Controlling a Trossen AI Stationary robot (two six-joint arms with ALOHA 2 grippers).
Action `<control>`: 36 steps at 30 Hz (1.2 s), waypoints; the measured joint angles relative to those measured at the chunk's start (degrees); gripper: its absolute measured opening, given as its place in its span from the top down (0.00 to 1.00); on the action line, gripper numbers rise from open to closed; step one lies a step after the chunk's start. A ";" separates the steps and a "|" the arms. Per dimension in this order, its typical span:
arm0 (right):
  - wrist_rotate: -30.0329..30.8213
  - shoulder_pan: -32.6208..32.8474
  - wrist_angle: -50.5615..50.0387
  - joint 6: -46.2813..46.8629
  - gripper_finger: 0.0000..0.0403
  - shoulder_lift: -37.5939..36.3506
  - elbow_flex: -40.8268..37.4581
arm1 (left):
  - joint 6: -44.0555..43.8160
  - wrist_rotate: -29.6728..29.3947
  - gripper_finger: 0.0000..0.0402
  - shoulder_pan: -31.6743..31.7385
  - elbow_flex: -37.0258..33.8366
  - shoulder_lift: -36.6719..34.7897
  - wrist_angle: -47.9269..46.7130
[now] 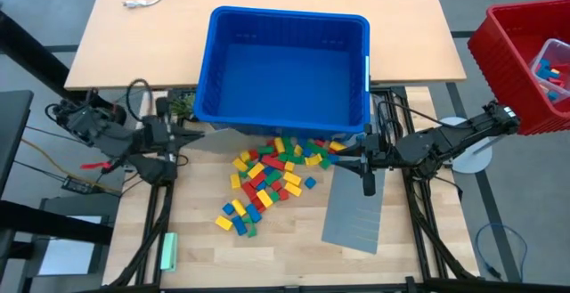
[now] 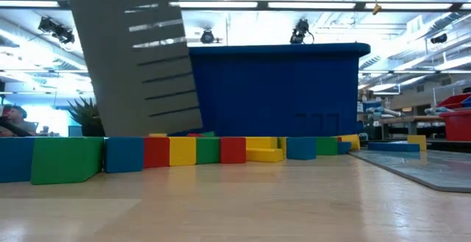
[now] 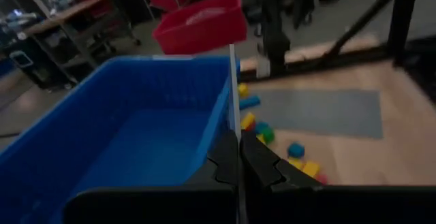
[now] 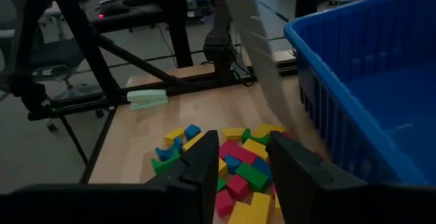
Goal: Sort blocks
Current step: Assemble the blue bin using gray bin divider
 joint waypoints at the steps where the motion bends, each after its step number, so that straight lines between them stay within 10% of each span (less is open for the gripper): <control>1: -0.02 -0.02 0.00 0.01 0.71 0.00 0.00 | -0.05 0.00 0.98 0.00 0.00 0.23 -0.95; 17: 0.00 -0.04 0.00 1.53 0.72 0.00 0.00 | -1.78 0.03 0.98 -0.02 0.00 6.90 -13.37; 36: 0.00 -0.04 0.02 1.25 0.73 0.00 0.00 | -10.63 16.06 0.91 0.04 -0.04 19.16 -13.63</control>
